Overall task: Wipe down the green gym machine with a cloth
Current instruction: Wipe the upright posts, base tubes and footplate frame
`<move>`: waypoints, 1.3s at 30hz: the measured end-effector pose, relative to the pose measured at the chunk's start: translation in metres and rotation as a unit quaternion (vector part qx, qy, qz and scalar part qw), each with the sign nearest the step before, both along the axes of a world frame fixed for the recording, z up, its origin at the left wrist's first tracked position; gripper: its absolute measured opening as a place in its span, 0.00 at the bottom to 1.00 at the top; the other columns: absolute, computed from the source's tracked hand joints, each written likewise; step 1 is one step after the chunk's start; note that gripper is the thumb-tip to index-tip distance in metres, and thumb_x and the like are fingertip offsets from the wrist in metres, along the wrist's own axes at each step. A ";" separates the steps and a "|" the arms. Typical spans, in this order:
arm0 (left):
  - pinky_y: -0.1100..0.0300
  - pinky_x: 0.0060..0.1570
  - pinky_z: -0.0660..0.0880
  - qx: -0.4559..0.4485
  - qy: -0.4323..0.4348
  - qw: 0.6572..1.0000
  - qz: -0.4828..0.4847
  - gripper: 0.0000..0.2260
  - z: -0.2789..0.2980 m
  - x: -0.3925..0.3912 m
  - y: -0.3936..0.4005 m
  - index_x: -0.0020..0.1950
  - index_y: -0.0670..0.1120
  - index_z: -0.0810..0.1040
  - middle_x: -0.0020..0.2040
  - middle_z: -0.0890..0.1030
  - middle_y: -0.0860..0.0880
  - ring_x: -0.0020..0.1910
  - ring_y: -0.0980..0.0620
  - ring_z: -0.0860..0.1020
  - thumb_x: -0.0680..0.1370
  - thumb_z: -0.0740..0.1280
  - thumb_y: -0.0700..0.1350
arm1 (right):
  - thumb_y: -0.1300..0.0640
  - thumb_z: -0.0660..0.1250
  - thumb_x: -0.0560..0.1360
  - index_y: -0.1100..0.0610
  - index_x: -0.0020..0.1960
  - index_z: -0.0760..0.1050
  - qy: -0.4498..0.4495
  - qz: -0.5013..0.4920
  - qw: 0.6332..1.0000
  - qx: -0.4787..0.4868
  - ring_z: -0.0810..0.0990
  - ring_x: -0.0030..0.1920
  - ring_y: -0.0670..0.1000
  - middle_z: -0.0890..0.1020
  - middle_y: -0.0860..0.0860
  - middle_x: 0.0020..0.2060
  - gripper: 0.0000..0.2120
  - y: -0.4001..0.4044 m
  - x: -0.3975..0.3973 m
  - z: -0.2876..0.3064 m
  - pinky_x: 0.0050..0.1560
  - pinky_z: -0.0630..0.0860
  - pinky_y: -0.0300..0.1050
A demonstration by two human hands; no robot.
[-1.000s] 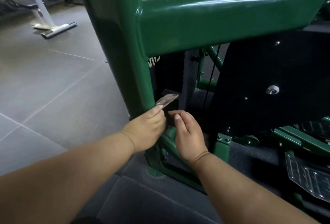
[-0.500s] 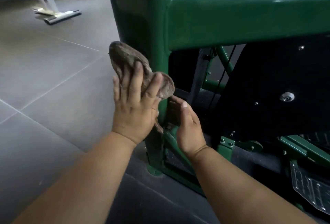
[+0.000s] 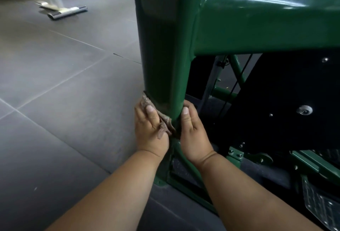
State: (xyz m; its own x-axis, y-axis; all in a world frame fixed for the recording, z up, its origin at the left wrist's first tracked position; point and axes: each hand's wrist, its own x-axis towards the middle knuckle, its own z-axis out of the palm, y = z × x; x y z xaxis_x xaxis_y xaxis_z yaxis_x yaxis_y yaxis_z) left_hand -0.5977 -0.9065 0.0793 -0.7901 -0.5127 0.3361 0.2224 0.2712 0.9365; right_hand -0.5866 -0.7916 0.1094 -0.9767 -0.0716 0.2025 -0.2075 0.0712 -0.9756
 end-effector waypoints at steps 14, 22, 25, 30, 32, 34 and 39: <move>0.49 0.65 0.77 -0.066 0.140 0.988 0.013 0.28 0.144 -0.016 -0.004 0.77 0.43 0.67 0.69 0.76 0.41 0.65 0.43 0.78 0.84 0.52 0.59 | 0.28 0.44 0.83 0.31 0.78 0.63 -0.020 0.054 0.987 0.147 0.66 0.78 0.48 0.72 0.40 0.74 0.26 0.017 -0.015 -0.005 0.79 0.61 0.59; 0.57 0.56 0.78 -0.071 0.051 0.996 -0.010 0.30 0.066 -0.006 -0.012 0.75 0.45 0.69 0.65 0.79 0.43 0.58 0.47 0.80 0.83 0.50 0.64 | 0.41 0.51 0.88 0.46 0.79 0.68 -0.067 0.125 0.987 0.080 0.67 0.77 0.41 0.74 0.42 0.75 0.24 0.023 -0.007 0.014 0.81 0.61 0.47; 0.48 0.71 0.72 -0.097 -0.030 0.994 -0.031 0.31 0.004 0.013 -0.009 0.79 0.44 0.65 0.73 0.74 0.40 0.69 0.44 0.75 0.84 0.50 0.63 | 0.51 0.51 0.89 0.52 0.79 0.69 -0.073 0.136 0.986 0.058 0.70 0.73 0.35 0.76 0.40 0.72 0.21 0.025 -0.002 0.019 0.78 0.63 0.39; 0.48 0.81 0.60 -0.099 -0.147 0.983 -0.053 0.31 -0.062 0.042 0.003 0.86 0.57 0.44 0.86 0.54 0.49 0.83 0.47 0.59 0.85 0.53 0.58 | 0.51 0.51 0.89 0.47 0.79 0.66 -0.085 0.150 0.983 0.061 0.67 0.67 0.23 0.73 0.29 0.66 0.19 0.030 -0.002 0.015 0.66 0.62 0.21; 0.44 0.82 0.56 -0.100 -0.180 0.978 -0.041 0.31 -0.072 0.045 0.007 0.85 0.59 0.41 0.87 0.50 0.48 0.84 0.45 0.54 0.86 0.54 0.57 | 0.50 0.52 0.89 0.50 0.83 0.62 -0.085 0.152 0.982 0.071 0.66 0.72 0.28 0.72 0.33 0.72 0.23 0.032 0.000 0.010 0.72 0.61 0.26; 0.43 0.82 0.56 -0.037 -0.202 0.978 -0.042 0.31 -0.076 0.044 0.012 0.85 0.60 0.38 0.87 0.49 0.49 0.85 0.45 0.54 0.87 0.53 0.58 | 0.50 0.52 0.89 0.49 0.84 0.59 -0.091 0.159 0.981 0.065 0.65 0.76 0.33 0.70 0.38 0.76 0.23 0.034 0.002 0.004 0.77 0.60 0.32; 0.62 0.81 0.45 0.054 -0.197 0.978 -0.050 0.33 -0.058 0.049 0.042 0.85 0.53 0.34 0.86 0.36 0.51 0.84 0.54 0.43 0.88 0.51 0.57 | 0.49 0.52 0.89 0.43 0.85 0.52 -0.134 0.120 0.982 0.051 0.57 0.78 0.38 0.61 0.44 0.81 0.25 0.047 0.013 -0.011 0.67 0.60 0.20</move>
State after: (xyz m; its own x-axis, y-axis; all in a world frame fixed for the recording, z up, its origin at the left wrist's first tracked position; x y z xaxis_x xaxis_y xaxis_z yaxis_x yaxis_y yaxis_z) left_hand -0.5491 -0.8649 0.0214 -0.8955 -0.4414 -0.0566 -0.1413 0.1614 0.9767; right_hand -0.5731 -0.7445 0.0984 -0.9462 -0.3134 -0.0805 0.0338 0.1517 -0.9878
